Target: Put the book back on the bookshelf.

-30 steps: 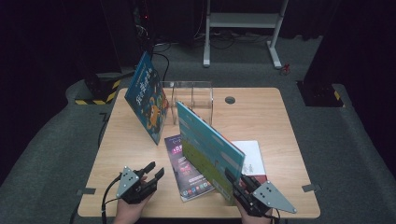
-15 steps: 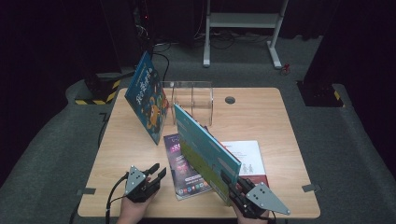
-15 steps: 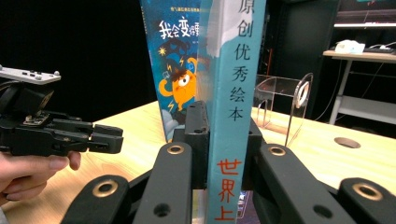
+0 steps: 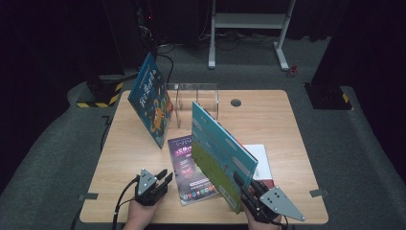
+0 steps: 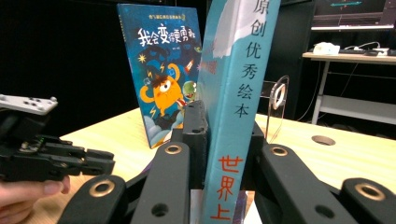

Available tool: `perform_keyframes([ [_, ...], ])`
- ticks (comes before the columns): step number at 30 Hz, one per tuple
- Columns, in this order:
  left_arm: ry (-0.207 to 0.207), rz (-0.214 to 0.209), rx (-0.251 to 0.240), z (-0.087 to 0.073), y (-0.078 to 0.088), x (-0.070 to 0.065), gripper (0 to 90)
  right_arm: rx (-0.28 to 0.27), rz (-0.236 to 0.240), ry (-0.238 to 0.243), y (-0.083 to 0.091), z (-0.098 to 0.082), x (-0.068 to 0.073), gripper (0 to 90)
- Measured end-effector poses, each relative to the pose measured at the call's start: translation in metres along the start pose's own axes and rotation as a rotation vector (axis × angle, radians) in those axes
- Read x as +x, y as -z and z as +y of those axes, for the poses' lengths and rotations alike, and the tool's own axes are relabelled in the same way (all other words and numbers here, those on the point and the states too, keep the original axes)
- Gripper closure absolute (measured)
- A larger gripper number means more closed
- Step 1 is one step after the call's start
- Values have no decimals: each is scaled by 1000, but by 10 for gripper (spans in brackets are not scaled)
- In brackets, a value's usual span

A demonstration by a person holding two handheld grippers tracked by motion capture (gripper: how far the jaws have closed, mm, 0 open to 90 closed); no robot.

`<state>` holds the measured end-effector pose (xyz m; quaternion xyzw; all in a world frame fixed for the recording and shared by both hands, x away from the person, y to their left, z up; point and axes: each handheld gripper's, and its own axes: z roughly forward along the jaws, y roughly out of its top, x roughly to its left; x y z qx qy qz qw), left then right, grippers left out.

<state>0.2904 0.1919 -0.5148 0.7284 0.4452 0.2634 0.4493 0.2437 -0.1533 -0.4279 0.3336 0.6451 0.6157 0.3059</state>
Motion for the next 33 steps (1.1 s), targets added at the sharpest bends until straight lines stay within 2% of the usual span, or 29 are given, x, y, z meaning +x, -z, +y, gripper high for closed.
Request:
perform_keyframes([
  [3, -23, -2, 55, -1, -8, -6, 710, 1, 5, 13, 0, 0, 1, 789],
  [5, -61, 2, 107, -1, -16, -11, 711, 0, 3, 10, 0, 0, 1, 789],
  [8, -74, -6, 124, -1, -18, -13, 707, -2, 3, 11, 0, 0, 0, 789],
  [9, -77, -24, 152, 0, -20, -12, 705, -4, 1, 7, 0, 0, 0, 789],
  [12, -86, -44, 172, 0, -22, -13, 703, -6, 3, 8, 0, 0, 1, 789],
  [15, -117, -57, 178, 1, -22, -16, 771, -7, 8, 17, 0, 0, 3, 789],
  [18, -136, -48, 180, 1, -22, -21, 840, -7, 8, 23, 0, 0, 3, 789],
  [19, -174, -38, 180, 1, -22, -26, 857, -7, 6, 20, -1, 1, 4, 789],
  [21, -170, -37, 179, 0, -22, -29, 875, -7, 5, 19, -1, 1, 4, 789],
  [22, -170, -52, 180, 1, -22, -30, 880, -7, 5, 20, -1, 1, 3, 788],
  [23, -165, -70, 180, 1, -22, -32, 870, -7, 5, 19, -1, 1, 3, 788],
  [25, -163, -63, 179, 1, -22, -31, 820, -6, 3, 17, -1, 1, 3, 788],
  [28, -97, -78, 187, 3, -23, -23, 769, -5, 4, 19, 0, 1, 3, 788],
  [29, -79, -25, 162, 5, -21, -17, 784, -5, 4, 22, 0, 0, 3, 787],
  [30, -79, -25, 162, 5, -21, -17, 799, -5, 4, 22, 0, 0, 3, 787],
  [31, -52, 26, 149, 8, -20, -7, 816, -6, 4, 26, 0, 0, 3, 787],
  [32, -52, 26, 149, 8, -20, -7, 837, -7, 4, 26, 0, 0, 3, 787],
  [33, -42, 48, 151, 9, -20, -3, 837, -7, 4, 26, 0, 0, 3, 787],
])
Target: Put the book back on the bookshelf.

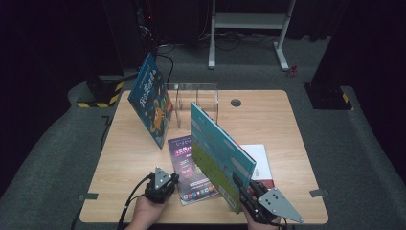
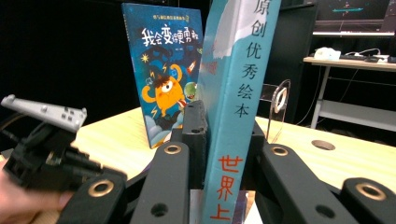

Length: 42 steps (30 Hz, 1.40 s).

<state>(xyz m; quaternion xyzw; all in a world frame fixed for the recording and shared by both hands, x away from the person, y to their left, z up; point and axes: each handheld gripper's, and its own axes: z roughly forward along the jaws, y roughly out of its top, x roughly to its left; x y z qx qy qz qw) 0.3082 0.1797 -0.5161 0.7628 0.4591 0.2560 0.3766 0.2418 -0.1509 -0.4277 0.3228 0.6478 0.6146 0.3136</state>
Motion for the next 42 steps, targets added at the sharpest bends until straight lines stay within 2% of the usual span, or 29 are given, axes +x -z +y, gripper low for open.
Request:
perform_keyframes([
  [1, 11, 37, 8, 1, -3, 7, 857, 0, 0, 0, 0, 0, 0, 787],
  [2, 56, 62, 45, 3, -11, 19, 864, -2, -4, -3, 1, 0, 0, 787],
  [3, 65, 77, 66, 4, -17, 23, 865, -8, -5, -6, 1, 1, -1, 789],
  [4, 63, 88, 89, 5, -24, 26, 865, -13, -7, -16, 2, 2, -1, 792],
  [6, 72, 90, 89, 7, -27, 27, 870, -20, -5, -15, 3, 3, -2, 795],
  [8, 53, 97, 106, 16, -38, 27, 875, -25, -15, 4, 5, 6, -2, 796],
  [9, 53, 97, 106, 16, -38, 27, 877, -25, -15, 4, 5, 6, -2, 796],
  [10, 40, 87, 119, 22, -44, 27, 884, -27, -18, 6, 7, 7, -3, 797],
  [12, 41, 80, 119, 24, -46, 26, 891, -26, -18, 5, 7, 8, -3, 797],
  [13, 27, 72, 124, 26, -47, 24, 894, -27, -19, 7, 8, 8, -3, 797],
  [14, -3, 86, 126, 28, -50, 20, 897, -31, -21, 11, 8, 9, -4, 797],
  [19, -12, 73, 124, 30, -53, 14, 898, -36, -28, 33, 10, 12, -3, 798],
  [22, -42, 65, 124, 33, -56, 4, 898, -45, -40, 79, 12, 16, 1, 798],
  [26, -57, 33, 117, 36, -59, -6, 898, -50, -45, 98, 14, 19, 4, 798],
  [28, -72, 6, 107, 38, -61, -18, 898, -56, -53, 100, 15, 20, 2, 797],
  [29, -72, 6, 107, 38, -61, -18, 898, -56, -53, 100, 15, 20, 2, 797],
  [30, -85, 5, 91, 38, -64, -26, 898, -58, -57, 95, 15, 20, 1, 797],
  [32, -87, 3, 89, 39, -64, -27, 898, -59, -58, 92, 16, 21, -1, 796],
  [34, -78, 0, 89, 39, -64, -25, 897, -58, -57, 66, 16, 19, -4, 795],
  [36, -62, -21, 94, 39, -64, -23, 887, -59, -53, 62, 16, 19, -5, 795],
  [39, -50, -30, 98, 38, -62, -18, 798, -59, -54, 69, 16, 19, -3, 798],
  [40, -37, -50, 103, 36, -58, -12, 787, -61, -50, 69, 16, 19, -3, 799],
  [42, -39, -54, 100, 34, -55, -9, 775, -61, -47, 72, 16, 19, -2, 800],
])
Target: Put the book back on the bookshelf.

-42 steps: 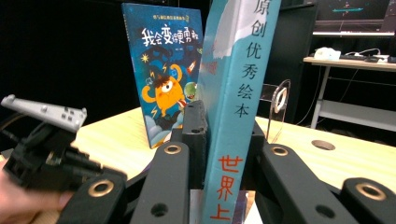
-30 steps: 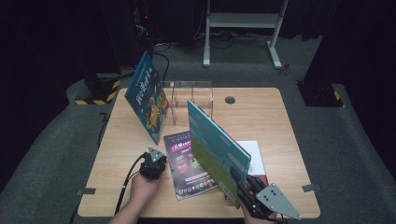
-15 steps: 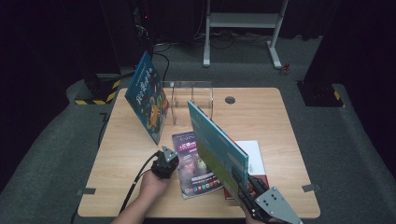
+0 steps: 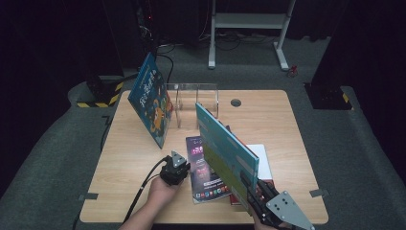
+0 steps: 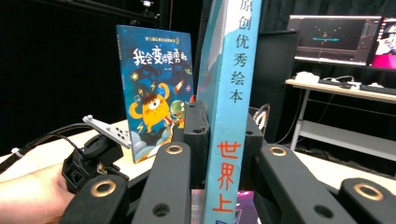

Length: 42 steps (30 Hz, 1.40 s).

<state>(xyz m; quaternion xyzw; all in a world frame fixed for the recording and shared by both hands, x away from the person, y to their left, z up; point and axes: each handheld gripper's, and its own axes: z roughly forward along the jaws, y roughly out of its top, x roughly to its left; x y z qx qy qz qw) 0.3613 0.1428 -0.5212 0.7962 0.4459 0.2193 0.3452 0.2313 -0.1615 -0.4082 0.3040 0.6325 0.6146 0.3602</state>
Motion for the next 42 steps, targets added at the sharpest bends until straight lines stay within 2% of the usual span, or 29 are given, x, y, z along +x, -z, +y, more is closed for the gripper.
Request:
perform_keyframes([
  [1, 5, -10, 0, -3, 5, 3, 769, 2, 5, 1, -1, 1, 1, 801],
  [2, 4, -14, -15, -8, 16, 10, 765, 1, 5, -7, -2, 2, 2, 801],
  [3, -9, -12, -17, -11, 23, 14, 764, 2, 5, -10, -3, 3, 1, 801],
  [4, -9, -12, -17, -11, 23, 14, 764, 3, 3, -13, -4, 5, 0, 801],
  [5, -12, -11, -26, -13, 30, 18, 764, 3, 3, -13, -4, 5, 0, 801],
  [6, -18, -5, -40, -18, 43, 27, 764, 2, -2, -25, -8, 8, -2, 801],
  [7, -18, -5, -40, -18, 43, 27, 765, 0, -4, -27, -10, 9, -2, 801],
  [8, 3, -8, -59, -22, 57, 37, 765, 0, -6, -29, -12, 10, -3, 801],
  [9, 3, -8, -59, -22, 57, 37, 765, -2, -8, -27, -15, 11, -3, 801],
  [10, 12, -2, -79, -24, 65, 43, 765, -2, -10, -26, -17, 12, -3, 801],
  [11, 12, -2, -79, -24, 65, 43, 765, -2, -10, -26, -17, 12, -3, 801],
  [14, 18, 1, -93, -29, 70, 49, 766, 7, -15, -14, -31, 15, -1, 801],
  [16, 68, -11, -84, -35, 68, 55, 767, 10, -14, -2, -39, 17, 0, 800],
  [17, 68, -11, -84, -35, 68, 55, 768, 10, -14, -2, -39, 17, 0, 800],
  [19, 59, -7, -82, -36, 68, 57, 768, 11, -7, 9, -53, 20, 4, 800],
  [23, 78, -9, -90, -36, 69, 61, 770, 9, 6, 13, -66, 24, 8, 800],
  [24, 69, -1, -92, -36, 70, 63, 771, 8, 15, 17, -74, 25, 12, 800],
  [25, 69, -1, -92, -36, 70, 63, 771, 8, 15, 17, -74, 25, 12, 800],
  [26, 83, -11, -94, -37, 71, 64, 771, 9, 23, 13, -84, 26, 16, 800],
  [27, 83, -11, -94, -37, 71, 64, 773, 9, 23, 13, -84, 26, 16, 800],
  [31, 92, -9, -100, -38, 72, 67, 777, 6, 35, -7, -106, 23, 26, 800],
  [33, 96, -11, -100, -38, 73, 68, 778, 8, 37, -12, -110, 22, 27, 799],
  [34, 98, -9, -100, -38, 72, 69, 779, 11, 37, -17, -119, 20, 30, 799],
  [38, 93, -10, -99, -38, 73, 70, 782, 18, 33, -15, -128, 16, 34, 799],
  [42, 103, -12, -105, -38, 74, 71, 783, 20, 27, -17, -128, 10, 31, 799],
])
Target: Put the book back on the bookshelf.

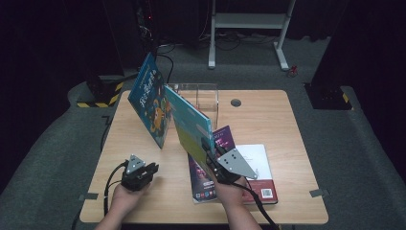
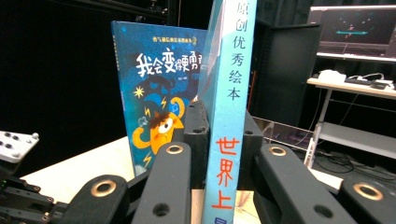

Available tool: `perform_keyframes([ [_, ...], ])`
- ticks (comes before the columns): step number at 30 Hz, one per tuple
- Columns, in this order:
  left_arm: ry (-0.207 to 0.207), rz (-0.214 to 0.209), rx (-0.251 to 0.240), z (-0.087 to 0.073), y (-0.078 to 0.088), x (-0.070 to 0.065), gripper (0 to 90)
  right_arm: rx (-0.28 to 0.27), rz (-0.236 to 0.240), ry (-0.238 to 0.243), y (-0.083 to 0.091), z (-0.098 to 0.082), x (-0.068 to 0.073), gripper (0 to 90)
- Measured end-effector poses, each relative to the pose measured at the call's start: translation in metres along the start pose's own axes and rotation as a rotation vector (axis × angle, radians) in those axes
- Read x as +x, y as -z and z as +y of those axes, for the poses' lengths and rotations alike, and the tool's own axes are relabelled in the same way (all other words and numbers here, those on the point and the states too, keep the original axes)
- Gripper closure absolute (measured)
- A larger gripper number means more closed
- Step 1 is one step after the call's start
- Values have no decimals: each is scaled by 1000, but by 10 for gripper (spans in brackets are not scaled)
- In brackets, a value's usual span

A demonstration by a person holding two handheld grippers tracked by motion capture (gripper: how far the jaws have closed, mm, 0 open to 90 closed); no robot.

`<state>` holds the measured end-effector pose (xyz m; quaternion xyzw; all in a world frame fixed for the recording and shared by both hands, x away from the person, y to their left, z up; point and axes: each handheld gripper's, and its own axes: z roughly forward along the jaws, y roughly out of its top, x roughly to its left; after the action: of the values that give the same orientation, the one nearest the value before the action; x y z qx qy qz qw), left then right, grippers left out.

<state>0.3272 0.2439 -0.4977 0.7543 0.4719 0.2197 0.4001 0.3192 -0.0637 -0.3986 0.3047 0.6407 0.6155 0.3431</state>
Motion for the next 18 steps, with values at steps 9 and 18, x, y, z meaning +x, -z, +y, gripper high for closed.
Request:
perform_keyframes([
  [9, -14, -5, 0, 1, 1, -2, 783, 1, 9, -58, 16, -15, -9, 805],
  [18, -55, -7, -105, 9, 12, -22, 673, 36, 2, -91, 32, -26, 0, 807],
])
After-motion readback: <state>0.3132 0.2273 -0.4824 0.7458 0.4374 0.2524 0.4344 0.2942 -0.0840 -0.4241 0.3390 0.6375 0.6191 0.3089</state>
